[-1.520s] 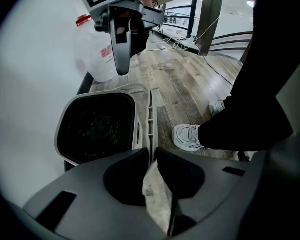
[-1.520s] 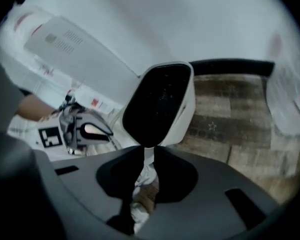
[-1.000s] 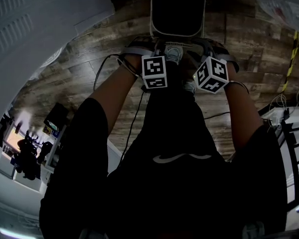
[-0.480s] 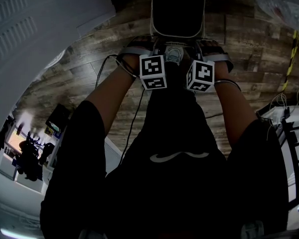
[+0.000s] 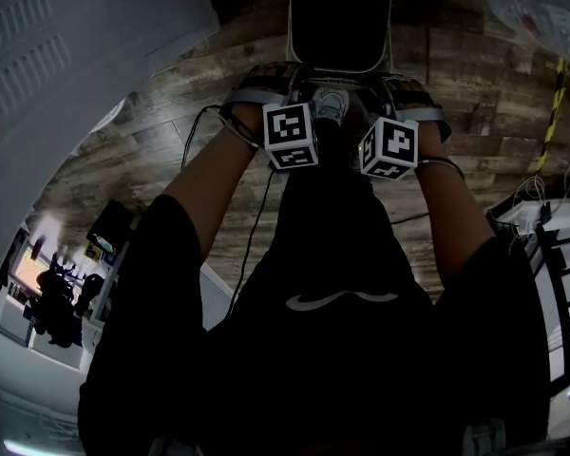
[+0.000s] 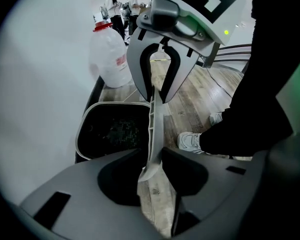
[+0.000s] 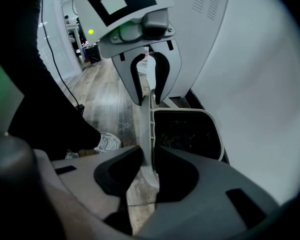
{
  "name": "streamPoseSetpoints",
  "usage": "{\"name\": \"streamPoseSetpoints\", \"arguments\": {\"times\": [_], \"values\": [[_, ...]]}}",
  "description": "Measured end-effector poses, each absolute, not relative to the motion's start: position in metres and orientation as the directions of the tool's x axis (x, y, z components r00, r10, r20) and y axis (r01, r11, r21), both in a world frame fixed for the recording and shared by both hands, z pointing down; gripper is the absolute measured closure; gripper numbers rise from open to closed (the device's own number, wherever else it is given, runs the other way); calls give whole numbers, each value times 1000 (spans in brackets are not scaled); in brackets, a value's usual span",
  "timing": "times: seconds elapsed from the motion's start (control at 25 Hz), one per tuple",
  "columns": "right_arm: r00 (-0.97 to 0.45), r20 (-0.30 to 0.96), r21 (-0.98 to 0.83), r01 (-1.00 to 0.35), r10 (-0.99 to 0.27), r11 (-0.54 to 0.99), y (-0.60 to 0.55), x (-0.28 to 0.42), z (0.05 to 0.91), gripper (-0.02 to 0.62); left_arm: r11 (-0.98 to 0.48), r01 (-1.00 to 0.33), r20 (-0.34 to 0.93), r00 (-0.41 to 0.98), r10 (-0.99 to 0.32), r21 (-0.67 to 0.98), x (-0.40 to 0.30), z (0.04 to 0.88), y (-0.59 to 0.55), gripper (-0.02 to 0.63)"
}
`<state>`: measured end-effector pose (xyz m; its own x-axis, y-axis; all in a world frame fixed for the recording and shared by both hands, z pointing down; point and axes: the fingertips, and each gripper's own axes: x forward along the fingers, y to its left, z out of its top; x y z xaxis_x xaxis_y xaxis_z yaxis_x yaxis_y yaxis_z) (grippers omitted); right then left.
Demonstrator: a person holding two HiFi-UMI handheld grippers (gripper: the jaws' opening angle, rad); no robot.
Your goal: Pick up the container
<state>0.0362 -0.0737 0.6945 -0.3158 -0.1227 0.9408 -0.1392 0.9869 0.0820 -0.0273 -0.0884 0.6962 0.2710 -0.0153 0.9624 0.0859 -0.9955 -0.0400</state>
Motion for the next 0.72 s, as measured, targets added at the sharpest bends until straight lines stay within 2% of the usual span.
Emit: {"name": "streamPoseSetpoints", "arguments": {"times": [0.28,0.48,0.72], "values": [[-322,941,60,-157,-109,986,-81,37,689,495,-994,91,963,268,-27,-53,-24,689,-95,489],[-321,947,-54,-238,-26,970,-82,38,690,485,-994,100,971,239,-7,-32,-24,687,-97,492],[-306,950,-123,-163,68,979,-82,37,685,499,-994,107,978,210,-1,-24,-24,682,-100,494]]}}
